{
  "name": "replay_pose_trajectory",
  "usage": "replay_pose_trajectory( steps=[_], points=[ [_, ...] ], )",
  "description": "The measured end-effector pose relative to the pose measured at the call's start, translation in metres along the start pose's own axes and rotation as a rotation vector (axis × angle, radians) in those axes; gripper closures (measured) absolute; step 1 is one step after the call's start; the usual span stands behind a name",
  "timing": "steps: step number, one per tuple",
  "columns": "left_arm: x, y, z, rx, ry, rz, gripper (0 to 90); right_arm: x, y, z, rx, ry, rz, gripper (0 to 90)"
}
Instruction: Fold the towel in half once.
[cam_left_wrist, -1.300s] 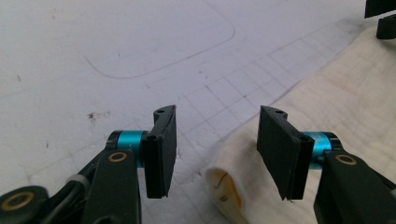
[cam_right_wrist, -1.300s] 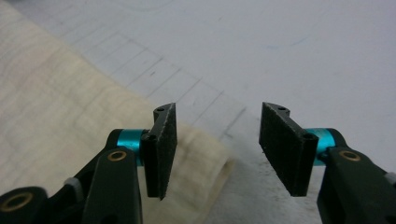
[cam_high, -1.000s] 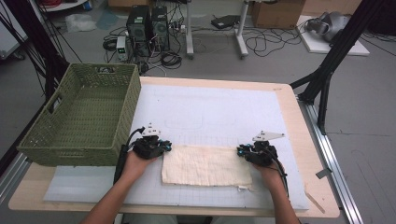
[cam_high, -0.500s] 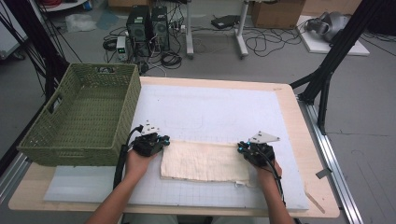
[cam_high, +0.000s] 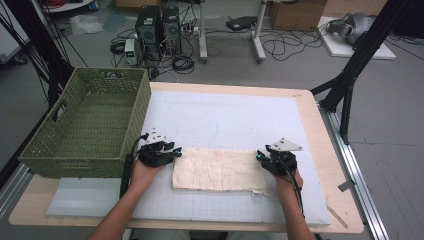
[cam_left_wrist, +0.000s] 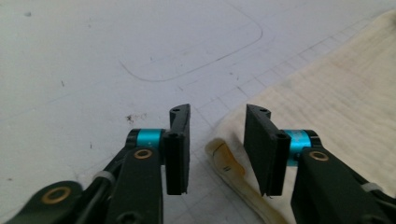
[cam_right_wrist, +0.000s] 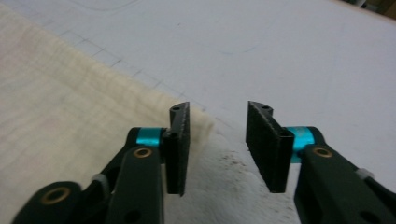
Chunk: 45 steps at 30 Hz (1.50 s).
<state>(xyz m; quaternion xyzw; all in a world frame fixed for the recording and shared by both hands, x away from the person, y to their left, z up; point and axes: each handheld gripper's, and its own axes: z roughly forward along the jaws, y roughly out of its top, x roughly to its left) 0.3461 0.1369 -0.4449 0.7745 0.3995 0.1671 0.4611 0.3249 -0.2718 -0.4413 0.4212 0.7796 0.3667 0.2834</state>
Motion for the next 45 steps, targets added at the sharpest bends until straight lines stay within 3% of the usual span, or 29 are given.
replay_pose_trajectory(
  steps=[3,7,9,13,17,20,26,31,36,38,41,43,45],
  points=[
    [0.001,0.002,-0.007,-0.035,-0.012,-0.035,50.9,-0.005,-0.002,-0.012,-0.04,0.018,0.01,51.3],
    [0.002,0.005,-0.019,-0.102,-0.048,-0.087,44.5,-0.009,-0.01,-0.028,-0.056,0.067,0.035,41.5],
    [0.002,0.006,-0.023,-0.126,-0.067,-0.088,40.1,-0.009,-0.016,-0.035,-0.055,0.091,0.046,38.6],
    [-0.001,0.007,-0.03,-0.151,-0.094,-0.083,28.2,-0.008,-0.023,-0.047,-0.054,0.102,0.029,35.2],
    [-0.003,0.006,-0.034,-0.174,-0.12,-0.087,18.0,-0.006,-0.025,-0.056,-0.074,0.104,0.043,30.8],
    [-0.007,0.004,-0.037,-0.2,-0.13,-0.094,17.2,-0.004,-0.027,-0.06,-0.079,0.101,0.046,27.4],
    [-0.017,0.005,-0.046,-0.274,-0.156,-0.067,17.3,-0.002,-0.03,-0.067,-0.096,0.087,0.05,18.0],
    [-0.019,0.002,-0.045,-0.249,-0.166,-0.014,22.2,-0.004,-0.029,-0.07,-0.121,0.068,0.029,14.7],
    [-0.016,-0.001,-0.044,-0.257,-0.171,0.038,22.2,-0.006,-0.027,-0.071,-0.132,0.058,0.032,12.3],
    [-0.014,-0.003,-0.043,-0.258,-0.15,0.052,21.9,-0.006,-0.027,-0.071,-0.135,0.056,0.028,12.1],
    [-0.013,-0.004,-0.041,-0.231,-0.141,0.003,20.4,-0.006,-0.026,-0.071,-0.136,0.051,0.034,11.9],
    [-0.012,-0.004,-0.041,-0.225,-0.183,-0.035,20.6,-0.006,-0.025,-0.071,-0.134,0.047,0.027,11.8],
    [-0.013,-0.003,-0.041,-0.226,-0.195,-0.063,19.8,-0.005,-0.026,-0.069,-0.13,0.048,0.022,11.9]
  ],
)
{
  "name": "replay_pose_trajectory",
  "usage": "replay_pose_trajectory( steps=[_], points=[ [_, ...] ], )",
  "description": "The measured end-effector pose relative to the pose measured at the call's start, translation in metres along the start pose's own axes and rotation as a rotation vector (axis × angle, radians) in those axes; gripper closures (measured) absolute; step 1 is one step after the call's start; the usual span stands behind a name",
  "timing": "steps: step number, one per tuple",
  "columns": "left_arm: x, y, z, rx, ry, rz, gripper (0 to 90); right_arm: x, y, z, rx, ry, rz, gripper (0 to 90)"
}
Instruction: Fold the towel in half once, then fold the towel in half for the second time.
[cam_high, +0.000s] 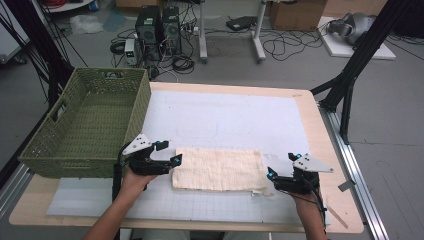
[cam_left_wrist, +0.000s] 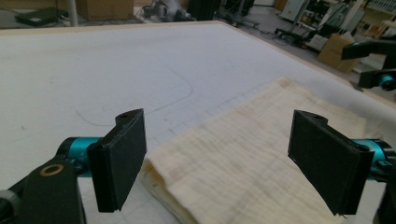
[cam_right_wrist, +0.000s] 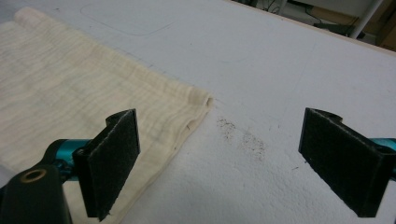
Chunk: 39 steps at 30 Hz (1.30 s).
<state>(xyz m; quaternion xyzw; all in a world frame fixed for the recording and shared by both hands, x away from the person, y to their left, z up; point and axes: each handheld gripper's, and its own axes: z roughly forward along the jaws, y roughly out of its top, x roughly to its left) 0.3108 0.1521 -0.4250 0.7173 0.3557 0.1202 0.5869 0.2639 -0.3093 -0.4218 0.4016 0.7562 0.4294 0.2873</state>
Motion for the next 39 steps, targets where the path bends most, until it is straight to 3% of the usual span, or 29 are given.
replay_pose_trajectory(
  steps=[6,14,20,31,36,39],
  points=[
    [0.001,0.001,-0.001,-0.013,0.023,-0.02,17.4,0.002,0.001,0.001,0.003,0.01,-0.002,11.9],
    [0.0,0.0,0.003,0.001,0.04,-0.012,17.4,-0.001,-0.001,0.001,0.01,0.006,0.014,11.9],
    [0.002,0.0,0.002,-0.001,0.048,-0.011,17.6,0.001,-0.004,0.004,0.027,0.01,-0.003,11.9],
    [0.013,0.012,0.011,0.046,0.088,0.012,21.7,0.001,-0.004,0.005,0.026,0.033,0.012,11.8],
    [0.022,0.024,0.022,0.063,0.058,0.016,25.4,0.004,-0.005,0.007,0.038,0.046,0.011,11.9],
    [0.026,0.024,0.032,0.093,0.043,0.001,26.2,0.005,-0.005,0.005,0.037,0.042,0.016,11.9]
  ],
)
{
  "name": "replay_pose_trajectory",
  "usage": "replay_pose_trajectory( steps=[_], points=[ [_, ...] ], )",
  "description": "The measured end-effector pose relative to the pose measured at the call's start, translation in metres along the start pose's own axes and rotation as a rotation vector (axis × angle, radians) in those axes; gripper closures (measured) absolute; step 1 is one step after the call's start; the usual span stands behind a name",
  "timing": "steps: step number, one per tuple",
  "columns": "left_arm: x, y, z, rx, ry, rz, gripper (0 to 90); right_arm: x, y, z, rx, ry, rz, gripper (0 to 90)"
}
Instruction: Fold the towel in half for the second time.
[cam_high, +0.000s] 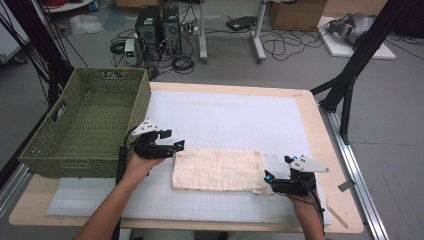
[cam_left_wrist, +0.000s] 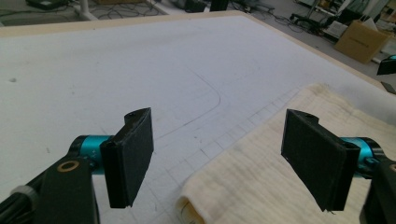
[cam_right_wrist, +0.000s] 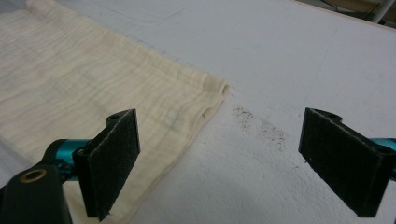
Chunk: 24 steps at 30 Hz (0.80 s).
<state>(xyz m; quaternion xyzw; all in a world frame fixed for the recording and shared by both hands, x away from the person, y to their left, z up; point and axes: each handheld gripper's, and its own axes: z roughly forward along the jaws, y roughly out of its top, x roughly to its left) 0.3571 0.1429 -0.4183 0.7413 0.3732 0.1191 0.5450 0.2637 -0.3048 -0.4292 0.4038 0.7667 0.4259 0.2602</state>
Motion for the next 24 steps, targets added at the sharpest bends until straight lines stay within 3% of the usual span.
replay_pose_trajectory(
  steps=[5,9,14,20,24],
  points=[
    [0.002,-0.007,0.015,0.094,-0.004,0.019,31.2,-0.002,-0.001,-0.002,-0.001,-0.011,0.013,11.9],
    [0.005,-0.011,0.02,0.114,0.022,0.025,38.5,-0.002,-0.002,-0.002,0.002,-0.01,0.017,11.9],
    [0.006,-0.015,0.025,0.179,0.04,0.049,45.0,-0.002,-0.003,-0.001,0.005,-0.001,0.021,11.9],
    [0.002,-0.02,0.031,0.273,0.044,0.107,54.7,-0.003,-0.003,0.0,0.008,-0.01,0.023,11.9],
    [-0.001,-0.02,0.03,0.281,0.041,0.144,65.1,-0.003,-0.002,0.0,0.003,-0.014,0.024,11.9]
  ],
)
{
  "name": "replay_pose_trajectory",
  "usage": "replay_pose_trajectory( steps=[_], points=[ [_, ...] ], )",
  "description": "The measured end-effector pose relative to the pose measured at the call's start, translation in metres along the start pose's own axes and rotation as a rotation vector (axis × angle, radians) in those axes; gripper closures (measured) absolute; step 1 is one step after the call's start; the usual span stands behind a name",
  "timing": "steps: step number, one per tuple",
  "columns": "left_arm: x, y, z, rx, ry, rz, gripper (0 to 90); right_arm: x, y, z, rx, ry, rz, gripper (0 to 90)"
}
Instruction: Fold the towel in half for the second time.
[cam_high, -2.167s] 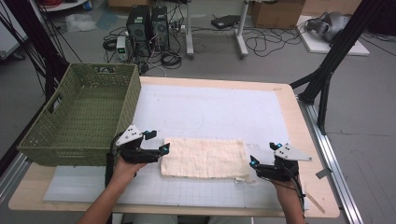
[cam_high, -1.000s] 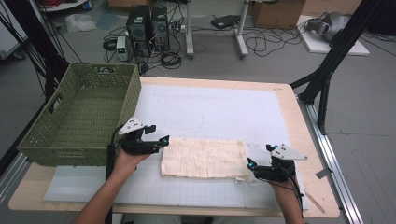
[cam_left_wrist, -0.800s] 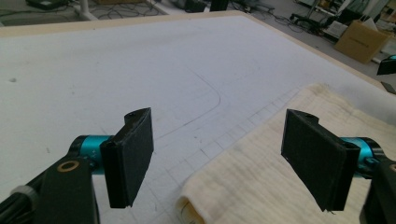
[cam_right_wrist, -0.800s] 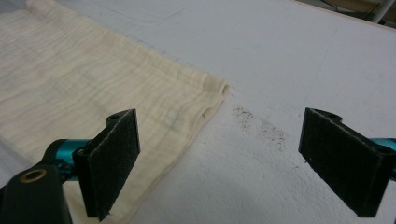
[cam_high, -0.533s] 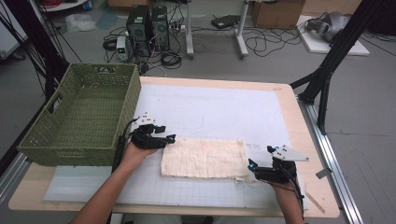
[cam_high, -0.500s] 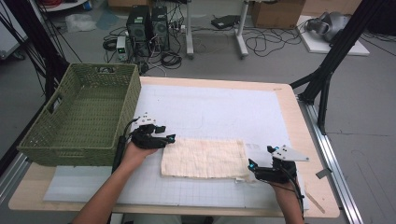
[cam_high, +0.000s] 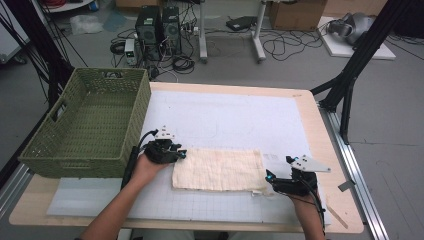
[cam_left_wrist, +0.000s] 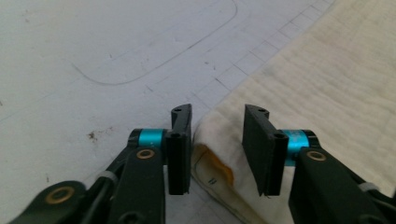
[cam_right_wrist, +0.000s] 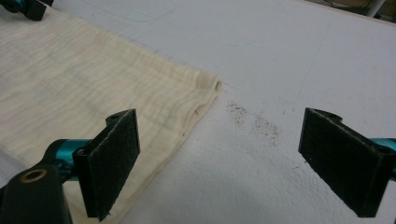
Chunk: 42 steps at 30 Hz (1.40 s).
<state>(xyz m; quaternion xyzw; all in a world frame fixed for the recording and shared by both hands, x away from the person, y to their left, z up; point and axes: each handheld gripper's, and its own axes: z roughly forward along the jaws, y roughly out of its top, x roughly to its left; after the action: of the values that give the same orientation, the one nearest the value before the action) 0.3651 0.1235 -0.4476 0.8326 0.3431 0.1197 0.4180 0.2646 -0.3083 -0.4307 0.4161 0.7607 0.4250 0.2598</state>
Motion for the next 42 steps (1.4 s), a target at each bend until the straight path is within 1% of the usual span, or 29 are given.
replay_pose_trajectory(
  steps=[1,3,5,6,8,12,15,19,20,21,22,23,24,26,29,30,31,33,35,36,37,38,40,41,42],
  points=[
    [-0.001,-0.001,-0.001,-0.003,-0.004,0.007,67.3,0.0,0.0,0.0,0.002,0.001,0.0,11.9],
    [-0.002,-0.002,-0.002,-0.008,-0.012,0.023,75.9,0.0,0.0,0.001,0.007,0.002,-0.002,11.9],
    [-0.004,-0.004,-0.005,-0.02,-0.007,0.037,82.2,0.001,0.0,0.002,0.012,0.004,0.001,11.9],
    [-0.004,-0.005,-0.007,-0.029,-0.005,0.038,83.6,0.002,0.0,0.003,0.016,0.006,0.004,11.9],
    [-0.005,-0.005,-0.01,-0.04,-0.013,0.029,84.0,0.002,0.001,0.004,0.017,0.003,0.0,11.9],
    [-0.007,-0.003,-0.018,-0.104,-0.027,0.015,84.1,0.001,0.005,0.011,0.02,0.017,0.018,11.9],
    [-0.008,-0.002,-0.02,-0.125,-0.034,0.009,84.0,-0.001,0.01,0.017,0.027,0.04,0.035,11.0],
    [-0.009,-0.003,-0.022,-0.141,-0.041,0.002,83.7,-0.005,0.023,0.03,0.035,0.063,0.038,11.0],
    [-0.009,-0.004,-0.022,-0.152,-0.04,0.0,83.7,-0.006,0.027,0.034,0.039,0.066,0.041,11.0],
    [-0.009,-0.006,-0.022,-0.16,-0.039,-0.01,83.7,-0.007,0.031,0.04,0.055,0.066,0.039,11.0],
    [-0.008,-0.007,-0.021,-0.157,-0.04,-0.019,83.7,-0.009,0.035,0.045,0.072,0.077,0.041,11.1],
    [-0.008,-0.007,-0.021,-0.155,-0.039,-0.02,83.6,-0.011,0.039,0.052,0.093,0.099,0.037,11.1],
    [-0.008,-0.008,-0.022,-0.157,-0.037,-0.021,83.6,-0.012,0.041,0.056,0.105,0.103,0.029,11.4],
    [-0.008,-0.007,-0.023,-0.165,-0.035,-0.022,83.6,-0.014,0.045,0.067,0.142,0.127,0.015,19.3],
    [-0.008,-0.007,-0.024,-0.171,-0.035,-0.031,83.2,-0.017,0.048,0.079,0.181,0.154,0.003,30.6],
    [-0.007,-0.007,-0.024,-0.17,-0.033,-0.034,83.0,-0.017,0.048,0.082,0.186,0.161,-0.001,35.3],
    [-0.007,-0.007,-0.024,-0.17,-0.033,-0.037,82.7,-0.018,0.049,0.085,0.18,0.167,0.003,39.8],
    [-0.006,-0.008,-0.024,-0.168,-0.031,-0.042,82.3,-0.02,0.049,0.088,0.165,0.181,0.014,46.0],
    [-0.006,-0.008,-0.024,-0.169,-0.03,-0.044,82.2,-0.021,0.048,0.092,0.161,0.194,0.021,50.9],
    [-0.006,-0.008,-0.024,-0.17,-0.029,-0.044,82.2,-0.021,0.048,0.094,0.167,0.193,0.014,51.3],
    [-0.006,-0.008,-0.024,-0.169,-0.023,-0.048,81.7,-0.02,0.047,0.096,0.175,0.197,0.015,52.2],
    [-0.005,-0.008,-0.024,-0.162,-0.017,-0.043,81.0,-0.021,0.046,0.099,0.187,0.207,0.013,52.9],
    [-0.005,-0.008,-0.024,-0.165,-0.014,-0.054,80.9,-0.02,0.044,0.102,0.211,0.218,0.017,54.5],
    [-0.005,-0.008,-0.024,-0.163,-0.011,-0.055,80.9,-0.02,0.043,0.104,0.217,0.231,0.016,56.6],
    [-0.005,-0.008,-0.024,-0.163,-0.012,-0.056,80.9,-0.019,0.043,0.104,0.219,0.228,0.003,58.3]
  ],
)
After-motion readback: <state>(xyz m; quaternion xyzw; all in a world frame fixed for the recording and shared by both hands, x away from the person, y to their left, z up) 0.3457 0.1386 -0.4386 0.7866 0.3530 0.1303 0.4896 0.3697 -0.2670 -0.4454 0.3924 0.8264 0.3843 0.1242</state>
